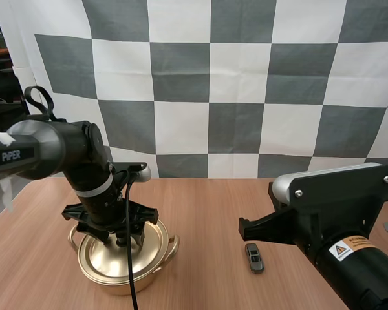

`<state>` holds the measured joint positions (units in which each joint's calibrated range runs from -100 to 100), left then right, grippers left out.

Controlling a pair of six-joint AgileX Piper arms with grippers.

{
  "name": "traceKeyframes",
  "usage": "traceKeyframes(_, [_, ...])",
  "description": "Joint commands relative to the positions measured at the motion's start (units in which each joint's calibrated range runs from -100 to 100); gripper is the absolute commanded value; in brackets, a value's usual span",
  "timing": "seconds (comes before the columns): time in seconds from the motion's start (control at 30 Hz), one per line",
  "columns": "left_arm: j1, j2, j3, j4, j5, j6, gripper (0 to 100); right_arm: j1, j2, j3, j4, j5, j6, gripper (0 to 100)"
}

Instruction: Open the pot, put the car inside, and close it

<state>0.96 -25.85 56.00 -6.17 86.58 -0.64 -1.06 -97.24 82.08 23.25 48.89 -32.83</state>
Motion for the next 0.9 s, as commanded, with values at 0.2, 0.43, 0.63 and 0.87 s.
traceKeyframes(0.2, [-0.05, 0.1, 0.1, 0.5, -0.6, 0.0, 87, 0.0, -0.1, -0.1, 0.0, -0.1, 0.0, 0])
traceKeyframes(0.43, [-0.05, 0.1, 0.1, 3.5, -1.5, -2.9, 0, 0.0, -0.1, -0.1, 0.0, -0.1, 0.0, 0])
traceKeyframes(0.63, [-0.05, 0.1, 0.1, 3.5, -1.9, -2.9, 0, 0.0, -0.1, -0.1, 0.0, -0.1, 0.0, 0])
traceKeyframes(0.87, [-0.05, 0.1, -0.3, 3.5, -2.5, -2.9, 0, 0.0, -0.1, -0.1, 0.0, -0.1, 0.0, 0])
